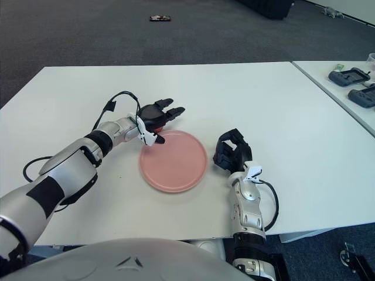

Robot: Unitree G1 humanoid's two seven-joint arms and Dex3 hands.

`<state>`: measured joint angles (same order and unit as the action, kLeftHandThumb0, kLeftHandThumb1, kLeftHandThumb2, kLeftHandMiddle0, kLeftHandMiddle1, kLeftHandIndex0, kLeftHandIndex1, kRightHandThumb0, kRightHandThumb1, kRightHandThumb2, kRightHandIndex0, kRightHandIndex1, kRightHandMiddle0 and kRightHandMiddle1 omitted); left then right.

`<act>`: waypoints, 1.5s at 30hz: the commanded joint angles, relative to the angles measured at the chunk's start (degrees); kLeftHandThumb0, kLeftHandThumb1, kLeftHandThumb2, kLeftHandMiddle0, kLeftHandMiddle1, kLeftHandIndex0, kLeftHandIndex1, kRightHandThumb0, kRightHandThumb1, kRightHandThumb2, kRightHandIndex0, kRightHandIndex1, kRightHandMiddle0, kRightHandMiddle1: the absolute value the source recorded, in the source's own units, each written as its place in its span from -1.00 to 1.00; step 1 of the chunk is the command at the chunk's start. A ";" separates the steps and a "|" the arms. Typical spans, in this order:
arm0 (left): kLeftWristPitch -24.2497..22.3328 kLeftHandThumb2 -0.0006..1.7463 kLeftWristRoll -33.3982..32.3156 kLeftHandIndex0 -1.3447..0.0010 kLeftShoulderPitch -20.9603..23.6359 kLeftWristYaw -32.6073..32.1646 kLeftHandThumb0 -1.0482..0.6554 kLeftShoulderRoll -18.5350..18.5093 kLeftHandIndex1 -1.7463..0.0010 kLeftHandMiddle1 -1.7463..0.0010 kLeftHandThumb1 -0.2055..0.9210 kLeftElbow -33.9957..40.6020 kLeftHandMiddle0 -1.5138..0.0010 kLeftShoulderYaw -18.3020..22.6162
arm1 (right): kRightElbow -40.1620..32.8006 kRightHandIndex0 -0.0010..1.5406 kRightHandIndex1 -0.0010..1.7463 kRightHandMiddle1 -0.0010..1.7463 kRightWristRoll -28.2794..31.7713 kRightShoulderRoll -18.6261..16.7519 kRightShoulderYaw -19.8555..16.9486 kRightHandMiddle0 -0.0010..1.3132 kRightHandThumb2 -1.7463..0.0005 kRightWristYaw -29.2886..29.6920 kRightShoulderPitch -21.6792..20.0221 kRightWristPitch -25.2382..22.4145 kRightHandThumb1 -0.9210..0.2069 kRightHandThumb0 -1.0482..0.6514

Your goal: Put the apple into the plate.

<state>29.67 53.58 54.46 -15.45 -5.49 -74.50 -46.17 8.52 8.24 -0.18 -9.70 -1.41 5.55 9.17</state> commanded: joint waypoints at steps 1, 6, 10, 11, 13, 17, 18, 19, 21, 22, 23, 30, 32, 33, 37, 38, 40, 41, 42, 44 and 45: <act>-0.94 -0.15 1.11 1.00 -0.50 3.24 -0.99 -0.23 1.00 1.00 0.54 -1.50 1.00 -1.39 | 1.94 0.21 1.00 1.00 0.73 -0.65 -0.31 -0.23 -0.32 0.17 1.54 -1.54 -0.17 -0.28; -1.89 -0.19 1.81 1.00 -0.04 6.08 -0.99 -0.27 1.00 1.00 0.60 -1.80 1.00 -2.86 | 1.91 0.22 1.00 1.00 0.21 -0.60 0.03 -0.23 -0.33 0.06 1.71 -0.55 -0.17 -0.28; -3.49 -0.21 1.85 1.00 0.15 9.01 -0.96 -0.37 1.00 1.00 0.61 -2.45 1.00 -3.12 | 1.86 0.22 1.00 1.00 0.03 -0.57 0.24 -0.23 -0.33 -0.05 1.85 0.17 -0.17 -0.28; -4.04 -0.21 1.66 1.00 0.13 9.95 -0.95 -0.52 1.00 1.00 0.61 -2.74 1.00 -3.01 | 1.71 0.22 1.00 1.00 0.00 -0.53 0.28 -0.23 -0.33 0.01 1.90 -0.10 -0.17 -0.28; -4.64 -0.19 1.40 1.00 0.09 10.99 -0.92 -0.69 1.00 1.00 0.57 -3.00 1.00 -2.90 | 1.53 0.21 1.00 1.00 -0.05 -0.47 0.32 -0.24 -0.32 0.10 1.95 -0.43 -0.17 -0.28; -6.27 -0.13 -0.55 1.00 -0.43 13.65 -0.87 -1.47 1.00 1.00 0.48 -3.32 1.00 -1.03 | 1.41 0.20 1.00 1.00 0.06 -0.37 0.35 -0.24 -0.32 -0.06 2.06 -0.40 -0.18 -0.28; -6.50 -0.09 -1.29 1.00 -0.68 14.04 -0.84 -1.84 0.99 1.00 0.42 -3.34 1.00 -0.31 | 1.33 0.20 1.00 1.00 0.05 -0.35 0.36 -0.25 -0.31 -0.06 2.09 -0.52 -0.19 -0.28; -6.63 -0.07 -2.24 1.00 -1.01 14.41 -0.82 -2.37 0.98 1.00 0.39 -3.32 1.00 0.59 | 1.22 0.19 1.00 1.00 0.06 -0.32 0.37 -0.25 -0.30 -0.09 2.14 -0.59 -0.20 -0.27; -6.90 -0.03 -3.88 1.00 -1.42 15.23 -0.79 -3.09 0.97 1.00 0.34 -3.24 1.00 2.08 | 1.11 0.19 1.00 1.00 0.00 -0.29 0.38 -0.26 -0.30 -0.12 2.23 -0.54 -0.21 -0.27; -7.04 -0.01 -4.59 1.00 -1.56 15.65 -0.77 -3.35 0.96 1.00 0.33 -3.19 0.99 2.71 | 1.08 0.19 1.00 1.00 -0.04 -0.28 0.40 -0.26 -0.29 -0.13 2.26 -0.49 -0.21 -0.27; -7.14 -0.01 -5.03 1.00 -1.64 15.95 -0.77 -3.48 0.96 1.00 0.32 -3.13 0.99 3.06 | 1.07 0.19 1.00 1.00 -0.07 -0.27 0.41 -0.26 -0.29 -0.12 2.27 -0.47 -0.21 -0.27; -10.75 0.03 -9.66 1.00 -1.35 19.84 -0.70 -3.69 0.90 0.85 0.32 -3.10 0.96 7.23 | 0.07 0.20 1.00 1.00 -0.32 -0.16 0.72 -0.27 -0.28 0.10 2.63 -1.67 -0.22 -0.27; -12.27 0.03 -11.33 1.00 -1.19 21.46 -0.68 -3.69 0.85 0.75 0.34 -3.14 0.98 8.90 | -0.30 0.20 1.00 1.00 -0.51 -0.11 0.83 -0.27 -0.28 0.24 2.72 -2.18 -0.23 -0.27; -12.95 0.03 -12.13 1.00 -1.21 22.08 -0.67 -3.68 0.81 0.68 0.36 -3.12 0.99 9.69 | -0.40 0.20 1.00 1.00 -0.56 -0.10 0.85 -0.27 -0.28 0.25 2.74 -2.29 -0.23 -0.27; -14.82 0.01 -14.27 1.00 -1.37 23.62 -0.64 -3.66 0.40 0.20 0.46 -2.95 1.00 11.81 | -0.29 0.21 1.00 1.00 -0.08 -0.22 0.71 -0.27 -0.28 -0.12 2.69 -1.77 -0.23 -0.27; -15.37 0.00 -15.15 1.00 -1.50 24.01 -0.64 -3.78 0.34 0.10 0.47 -2.98 1.00 12.70 | 0.06 0.21 1.00 1.00 0.15 -0.28 0.60 -0.27 -0.28 -0.31 2.56 -1.31 -0.23 -0.27; -15.98 0.02 -16.12 1.00 -1.67 24.44 -0.64 -3.91 0.01 -0.28 0.51 -2.94 1.00 13.64 | 0.47 0.21 1.00 1.00 0.37 -0.32 0.47 -0.27 -0.28 -0.51 2.41 -0.81 -0.23 -0.27; -16.41 0.02 -16.93 1.00 -1.85 24.55 -0.64 -4.01 -0.04 -0.34 0.52 -2.95 1.00 14.46 | 0.61 0.21 1.00 1.00 0.46 -0.33 0.42 -0.27 -0.28 -0.58 2.38 -0.57 -0.23 -0.27; -16.82 0.04 -17.86 1.00 -2.02 24.70 -0.64 -4.02 -0.20 -0.46 0.53 -2.94 0.99 15.39 | 0.85 0.22 1.00 1.00 0.54 -0.32 0.34 -0.27 -0.28 -0.65 2.30 -0.31 -0.23 -0.27; -17.36 0.10 -19.27 1.00 -2.30 24.74 -0.63 -4.05 -0.58 -0.62 0.53 -2.90 0.91 16.78 | 1.21 0.23 1.00 1.00 0.68 -0.28 0.22 -0.26 -0.29 -0.78 2.19 0.04 -0.21 -0.27; -17.48 0.14 -19.65 0.94 -2.40 24.68 -0.61 -4.06 -0.73 -0.70 0.53 -2.87 0.83 17.19 | 1.33 0.23 1.00 1.00 0.73 -0.26 0.18 -0.26 -0.30 -0.82 2.15 0.15 -0.20 -0.27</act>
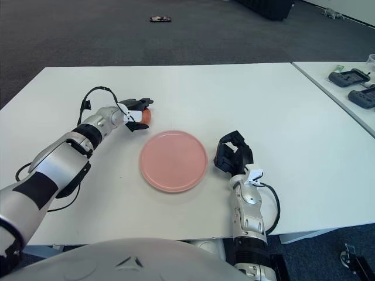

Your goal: Put the apple into the plate.

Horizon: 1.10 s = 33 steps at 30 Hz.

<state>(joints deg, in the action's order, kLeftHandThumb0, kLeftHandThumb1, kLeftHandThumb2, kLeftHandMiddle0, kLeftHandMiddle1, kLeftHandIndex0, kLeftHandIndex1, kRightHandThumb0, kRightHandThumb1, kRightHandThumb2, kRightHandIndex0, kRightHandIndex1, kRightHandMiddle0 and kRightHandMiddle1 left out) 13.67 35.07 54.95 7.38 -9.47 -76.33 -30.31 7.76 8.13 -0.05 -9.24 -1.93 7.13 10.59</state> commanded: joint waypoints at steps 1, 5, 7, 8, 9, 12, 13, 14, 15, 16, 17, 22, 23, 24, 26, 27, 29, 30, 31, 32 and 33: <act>-1.74 0.16 -1.82 0.90 -3.12 1.55 -0.59 -0.19 -0.83 -0.75 0.52 -1.03 0.78 2.08 | 2.17 0.23 1.00 1.00 0.83 -0.33 -0.30 -0.25 -0.30 -0.29 0.56 -1.32 -0.20 -0.27; -2.26 0.16 -4.02 0.49 -4.04 1.11 -0.33 -0.65 -0.96 -0.92 0.40 -1.06 0.51 4.67 | 2.09 0.22 1.00 1.00 0.56 -0.09 -0.42 -0.24 -0.32 0.03 0.57 -2.20 -0.18 -0.28; -2.25 0.18 -4.43 0.41 -4.23 1.15 -0.30 -0.76 -0.98 -0.96 0.35 -1.04 0.38 5.24 | 1.98 0.22 1.00 1.00 0.46 -0.06 -0.46 -0.23 -0.32 0.17 0.58 -2.56 -0.17 -0.28; -2.10 0.19 -4.81 0.39 -4.38 1.05 -0.28 -0.84 -0.99 -0.97 0.33 -1.02 0.33 5.73 | 1.91 0.21 1.00 1.00 0.33 -0.02 -0.47 -0.23 -0.32 0.30 0.60 -2.79 -0.17 -0.28; -1.95 0.20 -5.57 0.37 -4.59 0.94 -0.28 -0.92 -0.99 -0.98 0.32 -1.01 0.29 6.56 | 1.94 0.21 1.00 1.00 0.29 0.01 -0.52 -0.23 -0.32 0.32 0.62 -2.69 -0.17 -0.28; -1.90 0.26 -7.12 0.31 -4.90 1.01 -0.28 -0.94 -1.00 -0.99 0.24 -0.99 0.07 8.31 | 2.18 0.21 1.00 1.00 0.31 -0.05 -0.63 -0.23 -0.33 0.18 0.62 -1.91 -0.17 -0.28; -2.10 0.27 -7.63 0.29 -4.97 1.18 -0.28 -0.92 -1.00 -1.00 0.22 -1.00 0.02 8.90 | 2.11 0.21 1.00 1.00 0.28 -0.06 -0.63 -0.23 -0.33 0.21 0.63 -2.00 -0.16 -0.28; -2.24 0.29 -7.98 0.28 -5.01 1.31 -0.28 -0.91 -1.00 -1.00 0.20 -1.00 -0.03 9.31 | 2.04 0.21 1.00 1.00 0.25 -0.05 -0.62 -0.23 -0.33 0.24 0.64 -2.10 -0.16 -0.28; -2.38 0.29 -8.55 0.27 -5.14 1.56 -0.28 -1.05 -1.00 -1.00 0.20 -1.05 -0.05 9.90 | 1.88 0.21 1.00 1.00 0.15 -0.05 -0.58 -0.23 -0.33 0.34 0.68 -2.34 -0.16 -0.28; -2.46 0.31 -8.92 0.26 -5.23 1.74 -0.29 -1.15 -1.00 -1.00 0.18 -1.08 -0.10 10.32 | 1.78 0.21 1.00 1.00 0.08 -0.05 -0.55 -0.23 -0.33 0.41 0.71 -2.50 -0.16 -0.28; -2.60 0.32 -9.36 0.25 -5.27 1.93 -0.29 -1.13 -1.00 -1.00 0.16 -1.09 -0.13 10.81 | 1.63 0.21 1.00 1.00 -0.08 0.01 -0.49 -0.23 -0.33 0.51 0.74 -2.76 -0.16 -0.28; -2.84 0.35 -10.09 0.22 -5.36 2.19 -0.29 -1.31 -1.00 -1.00 0.12 -0.91 -0.23 11.78 | 1.06 0.21 1.00 1.00 -0.51 0.15 -0.27 -0.25 -0.31 0.65 0.89 -3.55 -0.19 -0.28; -2.85 0.36 -10.00 0.22 -5.37 2.03 -0.30 -1.29 -1.00 -1.00 0.12 -0.88 -0.24 11.80 | 1.08 0.21 1.00 1.00 -0.45 0.13 -0.24 -0.25 -0.30 0.48 0.90 -3.18 -0.20 -0.27; -2.85 0.36 -9.93 0.22 -5.38 1.91 -0.30 -1.27 -1.00 -1.00 0.12 -0.86 -0.25 11.82 | 1.10 0.21 1.00 1.00 -0.40 0.12 -0.21 -0.25 -0.30 0.36 0.92 -2.91 -0.20 -0.27; -2.90 0.37 -9.84 0.21 -5.34 1.80 -0.30 -1.23 -1.00 -1.00 0.11 -0.84 -0.28 11.90 | 1.13 0.21 1.00 1.00 -0.31 0.06 -0.15 -0.26 -0.30 0.17 0.92 -2.45 -0.20 -0.27; -2.90 0.37 -9.79 0.21 -5.30 1.80 -0.30 -1.22 -1.00 -1.00 0.10 -0.83 -0.28 11.92 | 1.15 0.21 1.00 1.00 -0.26 0.03 -0.14 -0.26 -0.30 0.11 0.95 -2.28 -0.21 -0.27; -2.81 0.38 -9.57 0.20 -5.23 1.75 -0.30 -1.22 -1.00 -1.00 0.09 -0.81 -0.30 11.81 | 1.24 0.21 1.00 1.00 -0.12 -0.03 -0.15 -0.26 -0.30 0.01 0.95 -2.02 -0.21 -0.27; -2.69 0.40 -9.34 0.18 -5.18 1.65 -0.31 -1.24 -1.00 -1.00 0.06 -0.78 -0.32 11.63 | 1.35 0.22 1.00 1.00 0.03 -0.08 -0.19 -0.25 -0.31 -0.08 0.91 -1.89 -0.19 -0.28; -2.61 0.41 -9.20 0.17 -5.15 1.58 -0.31 -1.24 -1.00 -1.00 0.05 -0.77 -0.33 11.50 | 1.43 0.23 1.00 1.00 0.13 -0.10 -0.21 -0.24 -0.31 -0.14 0.87 -1.80 -0.19 -0.28; -2.56 0.43 -9.11 0.16 -5.14 1.54 -0.31 -1.25 -1.00 -1.00 0.03 -0.76 -0.35 11.43 | 1.49 0.23 1.00 1.00 0.19 -0.11 -0.22 -0.24 -0.32 -0.18 0.85 -1.74 -0.18 -0.28; -2.42 0.44 -8.77 0.15 -5.10 1.34 -0.32 -1.26 -1.00 -1.00 0.02 -0.72 -0.36 11.11 | 1.54 0.24 1.00 1.00 0.34 -0.16 -0.26 -0.23 -0.33 -0.23 0.82 -1.75 -0.17 -0.28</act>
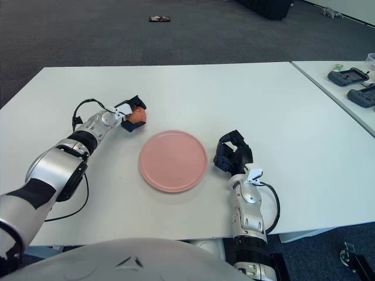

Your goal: Put the apple into the plate.

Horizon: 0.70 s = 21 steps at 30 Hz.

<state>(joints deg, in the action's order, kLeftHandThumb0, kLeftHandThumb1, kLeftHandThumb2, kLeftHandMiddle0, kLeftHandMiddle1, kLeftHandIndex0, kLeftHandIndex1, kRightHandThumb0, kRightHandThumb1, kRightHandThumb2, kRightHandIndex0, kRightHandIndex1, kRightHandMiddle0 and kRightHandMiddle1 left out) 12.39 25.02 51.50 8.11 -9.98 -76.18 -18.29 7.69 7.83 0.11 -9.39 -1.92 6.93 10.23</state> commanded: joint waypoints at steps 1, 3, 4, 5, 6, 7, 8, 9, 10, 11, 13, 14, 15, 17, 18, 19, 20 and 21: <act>-0.98 0.45 1.73 0.14 -1.68 0.30 -0.32 -0.69 -1.00 -1.00 -0.01 -0.81 -0.37 -1.34 | 1.59 0.24 1.00 1.00 0.76 -0.34 -0.13 -0.23 -0.33 -0.21 0.99 -1.65 -0.16 -0.28; -0.82 0.53 2.21 0.07 -1.72 -0.07 -0.34 -0.62 -1.00 -1.00 -0.10 -0.72 -0.44 -1.85 | 1.55 0.24 1.00 1.00 0.88 -0.35 -0.16 -0.22 -0.34 -0.16 0.96 -1.95 -0.15 -0.28; -0.83 0.54 2.40 0.06 -1.79 -0.34 -0.35 -0.51 -1.00 -1.00 -0.12 -0.72 -0.45 -2.10 | 1.43 0.24 1.00 1.00 0.93 -0.35 -0.17 -0.22 -0.34 -0.09 0.97 -2.34 -0.15 -0.28; -0.86 0.57 2.50 0.04 -1.83 -0.51 -0.35 -0.45 -1.00 -1.00 -0.15 -0.72 -0.49 -2.27 | 1.34 0.23 1.00 1.00 0.98 -0.35 -0.18 -0.22 -0.35 -0.04 0.98 -2.59 -0.14 -0.28; -1.03 0.59 2.73 0.02 -1.93 -0.94 -0.36 -0.31 -1.00 -1.00 -0.18 -0.76 -0.52 -2.55 | 1.18 0.23 1.00 1.00 0.98 -0.34 -0.21 -0.22 -0.35 0.11 1.01 -3.07 -0.14 -0.29; -1.37 0.60 2.87 0.01 -1.98 -1.33 -0.36 -0.19 -1.00 -1.00 -0.19 -0.81 -0.55 -2.74 | 1.09 0.23 1.00 1.00 0.93 -0.30 -0.26 -0.22 -0.35 0.27 1.02 -3.43 -0.14 -0.29; -1.62 0.64 2.93 -0.02 -1.99 -1.57 -0.37 -0.12 -1.00 -1.00 -0.24 -0.85 -0.61 -2.86 | 1.04 0.22 1.00 1.00 0.88 -0.27 -0.28 -0.22 -0.34 0.37 1.02 -3.64 -0.15 -0.29; -2.03 0.66 2.89 -0.04 -1.98 -1.73 -0.38 -0.01 -1.00 -1.00 -0.26 -0.91 -0.65 -2.91 | 1.06 0.22 1.00 1.00 0.86 -0.32 -0.33 -0.22 -0.34 0.47 1.00 -3.66 -0.15 -0.28; -2.29 0.69 2.81 -0.06 -1.95 -1.80 -0.39 0.05 -1.00 -1.00 -0.30 -0.95 -0.69 -2.93 | 1.07 0.22 1.00 1.00 0.86 -0.36 -0.37 -0.22 -0.34 0.52 0.99 -3.63 -0.15 -0.28; -2.61 0.70 2.76 -0.07 -1.90 -1.72 -0.39 0.15 -1.00 -1.00 -0.31 -1.00 -0.70 -2.98 | 1.12 0.22 1.00 1.00 0.77 -0.39 -0.39 -0.22 -0.34 0.57 0.99 -3.41 -0.15 -0.28; -2.92 0.73 2.71 -0.10 -1.85 -1.62 -0.40 0.25 -1.00 -1.00 -0.36 -1.05 -0.74 -3.05 | 1.16 0.22 1.00 1.00 0.67 -0.40 -0.40 -0.22 -0.34 0.63 1.01 -3.17 -0.15 -0.28; -3.06 0.75 2.70 -0.11 -1.83 -1.53 -0.41 0.37 -1.00 -1.00 -0.37 -1.05 -0.75 -3.11 | 1.13 0.21 1.00 1.00 0.48 -0.38 -0.32 -0.22 -0.34 0.78 0.98 -3.33 -0.15 -0.28; -3.15 0.76 2.68 -0.13 -1.79 -1.45 -0.41 0.54 -1.00 -1.00 -0.39 -1.02 -0.77 -3.18 | 1.07 0.21 1.00 1.00 0.34 -0.35 -0.27 -0.22 -0.34 0.92 0.97 -3.59 -0.16 -0.28; -3.22 0.78 2.65 -0.14 -1.70 -1.27 -0.42 0.69 -1.00 -1.00 -0.41 -0.94 -0.78 -3.27 | 1.09 0.21 1.00 1.00 0.07 -0.32 -0.17 -0.22 -0.33 1.17 0.89 -3.87 -0.16 -0.28; -3.22 0.78 2.63 -0.15 -1.66 -1.19 -0.42 0.70 -1.00 -1.00 -0.42 -0.90 -0.78 -3.30 | 1.11 0.21 1.00 1.00 -0.01 -0.30 -0.15 -0.23 -0.33 1.24 0.88 -3.90 -0.16 -0.28; -3.21 0.79 2.62 -0.15 -1.63 -0.99 -0.42 0.63 -1.00 -1.00 -0.42 -0.90 -0.79 -3.33 | 1.17 0.21 1.00 1.00 -0.15 -0.33 -0.12 -0.23 -0.33 1.36 0.84 -3.79 -0.16 -0.28; -3.21 0.79 2.60 -0.15 -1.61 -0.86 -0.42 0.58 -1.00 -1.00 -0.43 -0.89 -0.79 -3.36 | 1.21 0.21 1.00 1.00 -0.25 -0.34 -0.11 -0.23 -0.33 1.45 0.83 -3.72 -0.16 -0.28; -3.26 0.79 2.58 -0.16 -1.59 -0.74 -0.42 0.58 -1.00 -1.00 -0.43 -0.89 -0.79 -3.39 | 1.24 0.21 1.00 1.00 -0.36 -0.35 -0.09 -0.23 -0.33 1.56 0.81 -3.65 -0.16 -0.28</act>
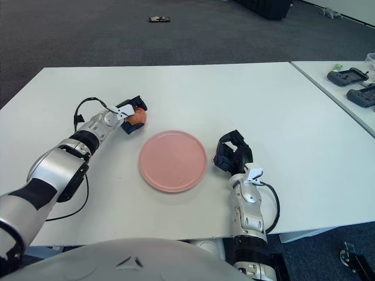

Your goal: Put the apple into the plate.

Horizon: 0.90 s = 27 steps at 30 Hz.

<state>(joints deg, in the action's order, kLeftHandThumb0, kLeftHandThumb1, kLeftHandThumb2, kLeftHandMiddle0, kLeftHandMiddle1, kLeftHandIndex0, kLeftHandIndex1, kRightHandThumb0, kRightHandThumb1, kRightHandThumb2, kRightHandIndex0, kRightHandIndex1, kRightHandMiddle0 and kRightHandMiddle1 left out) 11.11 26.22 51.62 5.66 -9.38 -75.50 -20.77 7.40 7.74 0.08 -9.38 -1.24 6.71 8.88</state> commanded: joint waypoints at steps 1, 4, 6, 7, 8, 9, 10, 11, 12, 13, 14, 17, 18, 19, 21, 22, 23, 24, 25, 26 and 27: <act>-2.03 0.80 1.37 -0.16 -1.69 1.78 -0.42 -0.01 -1.00 -1.00 -0.44 -1.57 -0.79 -0.93 | 1.54 0.22 1.00 1.00 -0.34 -0.32 -0.09 -0.23 -0.33 0.97 1.03 -2.26 -0.17 -0.28; -2.22 0.80 1.35 -0.16 -1.58 2.02 -0.43 0.05 -1.00 -1.00 -0.44 -1.56 -0.80 -1.02 | 1.64 0.22 1.00 1.00 -0.52 -0.32 0.01 -0.23 -0.33 1.13 0.99 -2.08 -0.17 -0.28; -2.32 0.81 1.31 -0.17 -1.54 2.15 -0.43 0.04 -1.00 -1.00 -0.45 -1.57 -0.80 -1.04 | 1.67 0.22 1.00 1.00 -0.52 -0.36 0.09 -0.23 -0.33 1.16 0.99 -1.89 -0.17 -0.28; -2.37 0.81 1.28 -0.17 -1.53 2.20 -0.43 0.03 -1.00 -1.00 -0.45 -1.57 -0.80 -1.04 | 1.68 0.22 1.00 1.00 -0.50 -0.38 0.13 -0.23 -0.33 1.17 1.00 -1.79 -0.17 -0.28; -2.42 0.81 1.24 -0.17 -1.52 2.27 -0.43 0.04 -1.00 -1.00 -0.45 -1.57 -0.81 -1.03 | 1.69 0.22 1.00 1.00 -0.48 -0.38 0.17 -0.23 -0.33 1.16 1.01 -1.71 -0.17 -0.28; -2.45 0.81 1.22 -0.17 -1.51 2.31 -0.43 0.04 -1.00 -1.00 -0.45 -1.56 -0.81 -1.02 | 1.69 0.22 1.00 1.00 -0.46 -0.38 0.19 -0.23 -0.33 1.15 1.02 -1.66 -0.17 -0.28; -2.46 0.81 1.15 -0.17 -1.50 2.40 -0.43 0.07 -1.00 -1.00 -0.45 -1.55 -0.81 -0.98 | 1.66 0.22 1.00 1.00 -0.45 -0.34 0.23 -0.23 -0.33 1.09 1.05 -1.65 -0.17 -0.28; -2.46 0.81 1.10 -0.17 -1.49 2.47 -0.43 0.07 -1.00 -1.00 -0.45 -1.53 -0.81 -0.95 | 1.65 0.22 1.00 1.00 -0.45 -0.32 0.27 -0.23 -0.33 1.07 1.05 -1.66 -0.17 -0.28; -2.44 0.81 1.05 -0.17 -1.49 2.53 -0.43 0.08 -1.00 -1.00 -0.45 -1.52 -0.81 -0.91 | 1.57 0.22 1.00 1.00 -0.35 -0.33 0.27 -0.23 -0.32 1.02 1.06 -1.82 -0.17 -0.28; -2.43 0.81 1.02 -0.17 -1.49 2.57 -0.43 0.08 -1.00 -1.00 -0.45 -1.51 -0.81 -0.89 | 1.51 0.22 1.00 1.00 -0.28 -0.33 0.28 -0.24 -0.32 0.99 1.07 -1.93 -0.18 -0.28; -2.41 0.81 1.00 -0.17 -1.50 2.58 -0.43 0.09 -1.00 -1.00 -0.45 -1.49 -0.81 -0.86 | 1.41 0.22 1.00 1.00 -0.08 -0.37 0.24 -0.24 -0.32 0.95 1.09 -2.19 -0.18 -0.28; -2.26 0.81 0.98 -0.17 -1.54 2.55 -0.43 0.11 -1.00 -1.00 -0.45 -1.45 -0.81 -0.84 | 1.21 0.20 1.00 1.00 0.79 -0.51 -0.03 -0.25 -0.30 0.70 1.05 -3.03 -0.20 -0.28; -2.17 0.81 0.99 -0.17 -1.56 2.48 -0.43 0.10 -1.00 -1.00 -0.45 -1.43 -0.81 -0.86 | 1.24 0.19 1.00 1.00 1.09 -0.52 -0.13 -0.25 -0.30 0.56 1.01 -3.23 -0.20 -0.27; -2.10 0.81 1.01 -0.17 -1.57 2.44 -0.43 0.10 -1.00 -1.00 -0.45 -1.42 -0.82 -0.86 | 1.26 0.19 1.00 1.00 1.28 -0.53 -0.19 -0.26 -0.30 0.47 0.99 -3.36 -0.20 -0.27; -1.98 0.81 0.95 -0.17 -1.60 2.40 -0.43 0.10 -1.00 -1.00 -0.45 -1.40 -0.82 -0.81 | 1.37 0.19 1.00 1.00 1.28 -0.47 -0.20 -0.26 -0.29 0.39 0.96 -3.21 -0.21 -0.27; -1.89 0.81 0.87 -0.17 -1.63 2.38 -0.43 0.11 -1.00 -1.00 -0.45 -1.38 -0.82 -0.73 | 1.61 0.19 1.00 1.00 1.25 -0.47 -0.22 -0.26 -0.29 0.30 0.92 -2.71 -0.21 -0.27; -1.74 0.81 0.70 -0.17 -1.68 2.31 -0.43 0.11 -1.00 -1.00 -0.45 -1.34 -0.82 -0.56 | 1.94 0.20 1.00 1.00 1.13 -0.44 -0.25 -0.25 -0.30 0.25 0.86 -2.06 -0.20 -0.27; -1.64 0.81 0.58 -0.17 -1.71 2.26 -0.43 0.11 -1.00 -1.00 -0.45 -1.32 -0.82 -0.44 | 2.17 0.21 1.00 1.00 1.05 -0.43 -0.28 -0.25 -0.30 0.21 0.82 -1.62 -0.20 -0.28; -1.54 0.81 0.41 -0.17 -1.74 2.22 -0.43 0.12 -1.00 -1.00 -0.45 -1.29 -0.82 -0.27 | 2.30 0.22 1.00 1.00 0.95 -0.41 -0.30 -0.24 -0.31 0.21 0.80 -1.37 -0.18 -0.28; -1.49 0.81 0.31 -0.17 -1.76 2.20 -0.43 0.12 -1.00 -1.00 -0.45 -1.27 -0.82 -0.16 | 2.36 0.22 1.00 1.00 0.89 -0.40 -0.30 -0.24 -0.32 0.22 0.79 -1.26 -0.18 -0.28; -1.40 0.81 0.06 -0.17 -1.77 2.14 -0.43 0.15 -1.00 -1.00 -0.45 -1.23 -0.82 0.08 | 2.46 0.23 1.00 1.00 0.87 -0.41 -0.31 -0.23 -0.32 0.26 0.72 -1.35 -0.17 -0.28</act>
<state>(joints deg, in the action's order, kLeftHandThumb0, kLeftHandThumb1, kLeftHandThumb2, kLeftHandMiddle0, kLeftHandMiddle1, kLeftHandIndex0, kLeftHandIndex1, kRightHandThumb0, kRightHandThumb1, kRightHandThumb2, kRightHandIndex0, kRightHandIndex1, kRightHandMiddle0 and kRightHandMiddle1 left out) 10.60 25.93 51.82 6.17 -9.35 -75.38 -20.69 7.69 8.20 0.07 -9.47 -1.13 6.55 9.15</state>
